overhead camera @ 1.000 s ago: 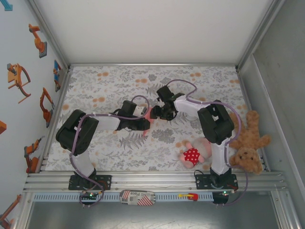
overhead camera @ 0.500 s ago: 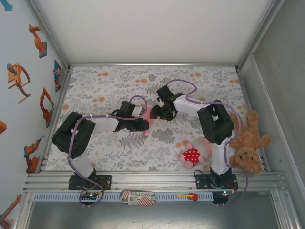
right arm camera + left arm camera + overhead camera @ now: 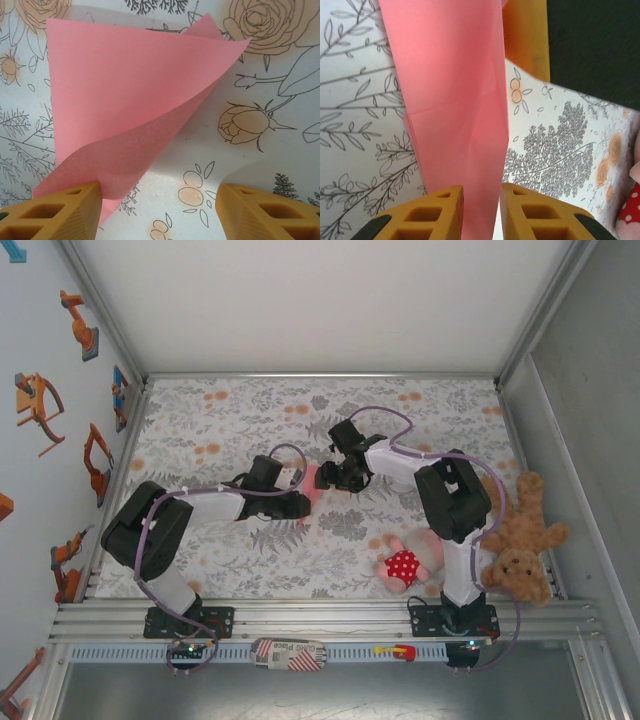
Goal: Fold a paper plane with a square sheet of paper (pick it up from the middle)
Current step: Fold the wing for the fifth time at the center of the table.
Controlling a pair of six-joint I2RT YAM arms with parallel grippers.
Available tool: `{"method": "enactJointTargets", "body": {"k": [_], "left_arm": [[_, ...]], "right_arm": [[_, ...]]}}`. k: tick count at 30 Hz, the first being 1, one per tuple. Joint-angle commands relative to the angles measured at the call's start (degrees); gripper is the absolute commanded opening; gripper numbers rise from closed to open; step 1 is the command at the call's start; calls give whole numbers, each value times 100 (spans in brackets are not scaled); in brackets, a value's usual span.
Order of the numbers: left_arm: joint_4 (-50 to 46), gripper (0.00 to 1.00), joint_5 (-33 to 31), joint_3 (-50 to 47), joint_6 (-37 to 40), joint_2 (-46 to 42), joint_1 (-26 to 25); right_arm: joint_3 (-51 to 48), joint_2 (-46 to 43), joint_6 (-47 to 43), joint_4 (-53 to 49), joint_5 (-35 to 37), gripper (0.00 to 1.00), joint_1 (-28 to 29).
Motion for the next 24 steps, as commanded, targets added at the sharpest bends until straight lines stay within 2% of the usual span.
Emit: {"method": "enactJointTargets", "body": {"k": [1, 16, 24], "left_arm": [[-169, 25, -66, -54, -78, -60, -59], [3, 15, -174, -218, -182, 68, -101], [202, 12, -138, -309, -243, 147, -96]], "right_arm": [[-300, 826, -31, 374, 336, 63, 79], [-400, 703, -35, 478, 254, 64, 79], [-567, 19, -483, 767, -1, 66, 53]]}}
